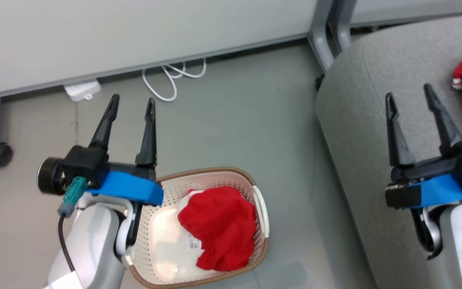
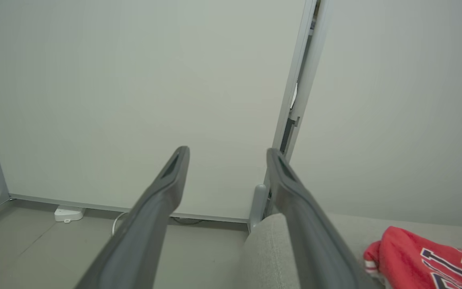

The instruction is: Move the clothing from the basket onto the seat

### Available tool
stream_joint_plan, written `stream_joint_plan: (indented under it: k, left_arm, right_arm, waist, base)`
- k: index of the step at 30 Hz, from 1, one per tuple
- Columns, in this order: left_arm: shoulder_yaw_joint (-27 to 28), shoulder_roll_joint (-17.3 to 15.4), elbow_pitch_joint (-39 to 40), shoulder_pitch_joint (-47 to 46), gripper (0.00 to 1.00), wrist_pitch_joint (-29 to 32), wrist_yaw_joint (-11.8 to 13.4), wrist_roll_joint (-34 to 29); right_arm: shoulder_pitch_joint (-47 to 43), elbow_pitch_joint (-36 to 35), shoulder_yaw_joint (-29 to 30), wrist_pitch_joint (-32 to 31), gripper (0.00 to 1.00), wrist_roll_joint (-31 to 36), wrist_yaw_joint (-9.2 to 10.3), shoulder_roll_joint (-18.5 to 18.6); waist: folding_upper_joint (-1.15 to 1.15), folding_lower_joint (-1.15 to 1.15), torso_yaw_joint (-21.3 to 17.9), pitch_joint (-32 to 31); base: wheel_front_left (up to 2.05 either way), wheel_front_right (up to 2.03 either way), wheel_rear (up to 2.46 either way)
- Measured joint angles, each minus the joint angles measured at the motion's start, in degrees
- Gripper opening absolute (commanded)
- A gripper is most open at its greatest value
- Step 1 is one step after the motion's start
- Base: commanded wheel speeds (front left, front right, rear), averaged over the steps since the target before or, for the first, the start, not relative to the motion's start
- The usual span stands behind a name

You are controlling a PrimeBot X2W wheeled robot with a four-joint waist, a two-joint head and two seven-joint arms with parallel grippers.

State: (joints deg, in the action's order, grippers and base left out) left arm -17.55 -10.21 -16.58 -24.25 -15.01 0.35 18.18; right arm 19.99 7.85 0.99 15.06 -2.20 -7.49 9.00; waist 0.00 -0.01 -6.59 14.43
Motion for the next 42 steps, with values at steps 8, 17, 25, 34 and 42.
stream_joint_plan:
  k: [8, 17, 25, 34, 42]
  left_arm:
    - [7.5, 2.2, 0.7, 7.0, 1.00, 0.0, -2.2, -2.9]
    - [12.3, 4.9, 0.6, 12.7, 1.00, 0.0, -5.0, -6.3]
    - [14.0, 6.4, 0.1, 15.6, 1.00, 0.0, -6.5, -7.8]
    - [15.1, 7.0, -0.9, 17.0, 1.00, 0.0, -7.4, -8.6]
    - [15.6, 7.2, -1.3, 17.1, 1.00, 0.0, -7.5, -8.9]
  right_arm:
    - [-5.1, 0.7, -1.0, 0.0, 1.00, -0.5, 0.00, -1.3]
    - [-10.8, 2.8, -0.4, 0.0, 1.00, -1.4, 0.00, -2.3]
    - [-14.6, 3.8, 0.2, 0.0, 1.00, -1.9, 0.00, -4.1]
    - [-16.6, 4.6, 0.2, 0.0, 1.00, -1.9, 0.00, -4.9]
    - [-16.6, 4.9, 0.0, 0.0, 1.00, -1.9, 0.00, -5.1]
  waist:
    - [0.00, 0.00, 3.4, -4.8]
    - [0.00, 0.00, 6.0, -8.9]
    - [0.00, 0.00, 6.9, -11.0]
    - [0.00, 0.01, 7.0, -11.3]
    - [0.00, 0.01, 7.1, -11.2]
  base:
    - [0.00, 0.00, 0.00]
    - [0.00, 0.00, 0.00]
    - [0.00, 0.00, 0.00]
    - [0.00, 0.00, 0.00]
    - [0.00, 0.00, 0.00]
